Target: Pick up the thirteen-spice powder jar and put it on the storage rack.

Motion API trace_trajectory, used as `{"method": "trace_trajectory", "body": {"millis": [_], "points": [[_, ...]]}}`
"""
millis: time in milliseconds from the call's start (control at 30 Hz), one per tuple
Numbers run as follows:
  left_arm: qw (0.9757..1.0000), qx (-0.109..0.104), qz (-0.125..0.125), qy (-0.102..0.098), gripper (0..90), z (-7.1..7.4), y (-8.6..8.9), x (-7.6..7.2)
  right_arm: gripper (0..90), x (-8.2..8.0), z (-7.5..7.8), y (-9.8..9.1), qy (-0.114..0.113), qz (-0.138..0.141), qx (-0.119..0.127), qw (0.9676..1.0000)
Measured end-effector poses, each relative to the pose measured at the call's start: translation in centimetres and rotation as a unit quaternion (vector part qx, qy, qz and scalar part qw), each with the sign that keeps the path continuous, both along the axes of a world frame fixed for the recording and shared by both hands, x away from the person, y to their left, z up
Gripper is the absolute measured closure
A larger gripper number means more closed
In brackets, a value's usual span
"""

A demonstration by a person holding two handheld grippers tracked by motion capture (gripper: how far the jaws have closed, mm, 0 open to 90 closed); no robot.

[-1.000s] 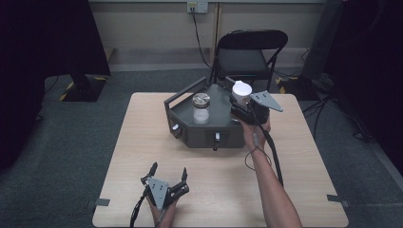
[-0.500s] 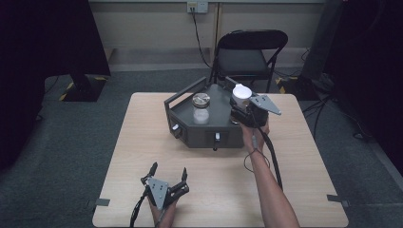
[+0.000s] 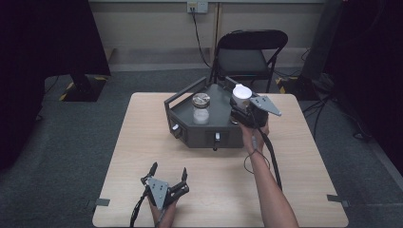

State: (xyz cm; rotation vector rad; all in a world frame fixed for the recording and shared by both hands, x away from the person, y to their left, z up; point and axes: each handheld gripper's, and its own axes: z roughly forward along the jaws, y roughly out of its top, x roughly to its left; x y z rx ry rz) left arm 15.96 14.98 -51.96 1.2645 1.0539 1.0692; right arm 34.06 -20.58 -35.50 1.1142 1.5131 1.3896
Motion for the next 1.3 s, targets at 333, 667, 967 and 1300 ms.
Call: {"method": "trace_trajectory", "body": {"millis": [333,667,967,1300], "points": [[1.0000,0.000,0.000,0.000,0.0,0.0,0.0,0.0,29.7,0.0,0.2,-0.2,0.003,0.004,-0.002,1.0000],[1.0000,0.000,0.000,0.000,0.1,0.0,0.0,0.0,3.1,0.3,-0.6,-0.3,-0.002,-0.002,0.025,0.9997],[1.0000,0.000,0.000,0.000,0.1,0.0,0.0,0.0,0.0,-0.2,-0.6,0.1,-0.022,-0.006,0.005,0.9997],[1.0000,0.000,0.001,0.000,0.1,0.0,0.0,0.0,0.0,-1.1,-1.0,-0.2,-0.030,-0.013,0.008,0.9994]]}}
